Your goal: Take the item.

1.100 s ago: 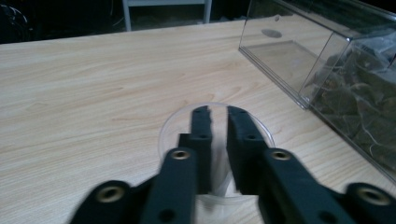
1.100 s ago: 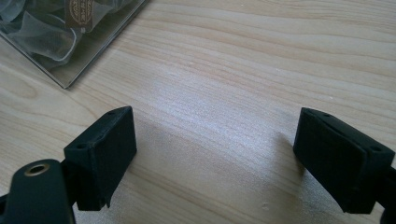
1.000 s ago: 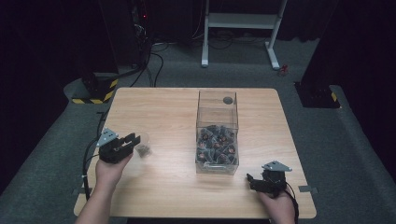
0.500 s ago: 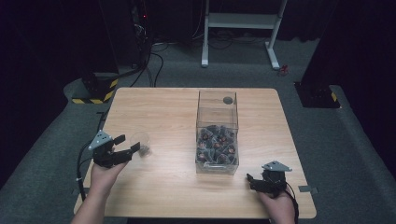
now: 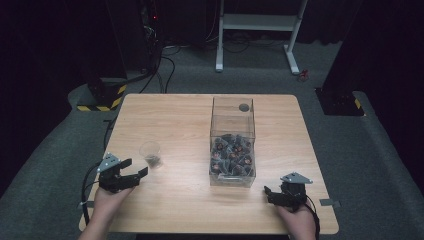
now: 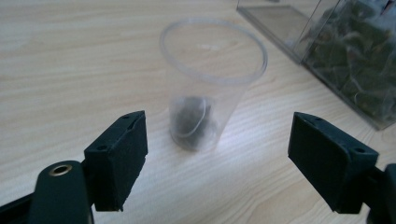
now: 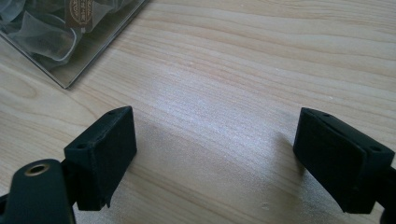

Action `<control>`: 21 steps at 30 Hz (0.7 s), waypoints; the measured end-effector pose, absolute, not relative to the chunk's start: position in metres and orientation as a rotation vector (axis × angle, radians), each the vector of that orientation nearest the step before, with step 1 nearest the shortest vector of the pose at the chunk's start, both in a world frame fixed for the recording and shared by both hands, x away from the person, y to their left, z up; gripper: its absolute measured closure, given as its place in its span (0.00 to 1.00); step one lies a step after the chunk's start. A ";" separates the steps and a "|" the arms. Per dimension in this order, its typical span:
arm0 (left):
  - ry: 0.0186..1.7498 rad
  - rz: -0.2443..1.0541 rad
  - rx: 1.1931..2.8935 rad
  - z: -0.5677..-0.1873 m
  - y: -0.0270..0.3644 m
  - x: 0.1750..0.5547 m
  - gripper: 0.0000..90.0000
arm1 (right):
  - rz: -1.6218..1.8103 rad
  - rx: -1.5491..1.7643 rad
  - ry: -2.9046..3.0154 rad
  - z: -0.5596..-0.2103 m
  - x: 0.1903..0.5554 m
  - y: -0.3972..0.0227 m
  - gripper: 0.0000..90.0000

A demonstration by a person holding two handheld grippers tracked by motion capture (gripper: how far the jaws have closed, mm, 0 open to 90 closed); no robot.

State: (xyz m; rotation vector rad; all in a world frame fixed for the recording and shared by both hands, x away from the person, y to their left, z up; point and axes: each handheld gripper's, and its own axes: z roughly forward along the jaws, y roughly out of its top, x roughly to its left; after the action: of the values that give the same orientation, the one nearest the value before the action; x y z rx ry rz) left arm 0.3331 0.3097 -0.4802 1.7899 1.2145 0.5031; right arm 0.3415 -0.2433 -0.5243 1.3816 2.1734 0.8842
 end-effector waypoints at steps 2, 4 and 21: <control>1.221 0.501 1.793 -0.483 0.309 0.332 0.23 | 0.884 1.382 2.173 -0.524 0.341 -0.243 0.15; 1.227 0.496 1.814 -0.490 0.309 0.332 0.23 | 0.884 1.382 2.173 -0.524 0.341 -0.243 0.15; 1.242 0.534 2.053 -0.528 0.282 0.327 0.16 | 0.885 1.387 2.172 -0.524 0.341 -0.243 0.15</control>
State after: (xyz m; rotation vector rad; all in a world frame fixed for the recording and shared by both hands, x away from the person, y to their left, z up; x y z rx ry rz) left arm 0.3266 0.2820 -0.5284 2.0527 1.2416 0.5345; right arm 0.3410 -0.2431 -0.5242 1.3871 2.1718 0.8853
